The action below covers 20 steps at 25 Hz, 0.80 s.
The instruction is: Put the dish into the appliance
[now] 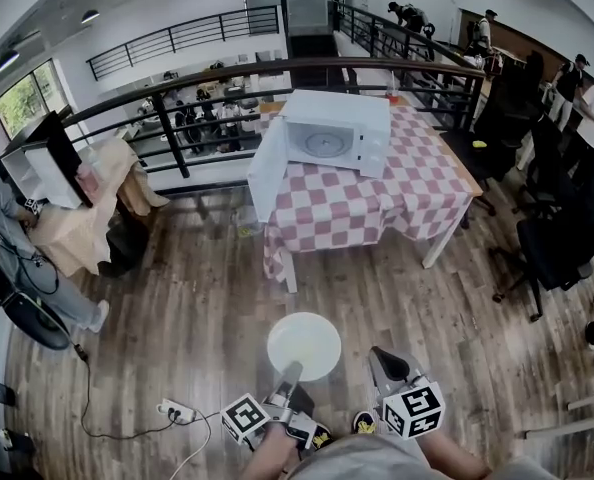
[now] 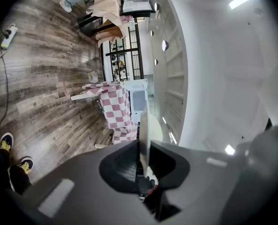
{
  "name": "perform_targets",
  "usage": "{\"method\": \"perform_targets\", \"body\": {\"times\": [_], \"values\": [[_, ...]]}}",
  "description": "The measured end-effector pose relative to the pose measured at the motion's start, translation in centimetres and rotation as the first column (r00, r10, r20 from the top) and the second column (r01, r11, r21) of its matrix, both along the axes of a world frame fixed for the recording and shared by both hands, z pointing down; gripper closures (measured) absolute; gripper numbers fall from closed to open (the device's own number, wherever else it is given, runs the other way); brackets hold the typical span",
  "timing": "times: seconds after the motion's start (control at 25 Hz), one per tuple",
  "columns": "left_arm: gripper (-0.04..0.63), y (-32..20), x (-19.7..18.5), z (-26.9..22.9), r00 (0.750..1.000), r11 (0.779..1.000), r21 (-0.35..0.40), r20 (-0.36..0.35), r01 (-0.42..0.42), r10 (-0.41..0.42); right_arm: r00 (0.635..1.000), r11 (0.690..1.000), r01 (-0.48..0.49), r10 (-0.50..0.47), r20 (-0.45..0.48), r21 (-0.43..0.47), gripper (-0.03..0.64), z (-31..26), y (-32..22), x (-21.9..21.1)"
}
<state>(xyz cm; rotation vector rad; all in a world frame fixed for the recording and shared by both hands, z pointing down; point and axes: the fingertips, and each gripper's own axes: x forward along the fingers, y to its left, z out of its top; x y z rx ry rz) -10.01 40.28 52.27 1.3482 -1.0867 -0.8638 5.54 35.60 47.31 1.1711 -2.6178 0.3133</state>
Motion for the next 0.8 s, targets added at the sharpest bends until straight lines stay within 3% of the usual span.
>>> {"method": "perform_targets", "body": {"times": [0.36, 0.8], "values": [[0.558, 1.0, -1.7, -0.4, 1.000, 1.000, 0.011, 0.004, 0.003, -0.003, 1.000, 1.000, -0.006, 0.006, 0.012, 0.008, 0.618, 0.1, 0.9, -1.7], [0.558, 0.0, -1.6, 0.0, 1.000, 1.000, 0.010, 0.022, -0.009, 0.009, 0.999, 0.999, -0.033, 0.031, 0.038, 0.035, 0.618, -0.3, -1.2, -0.5]]}}
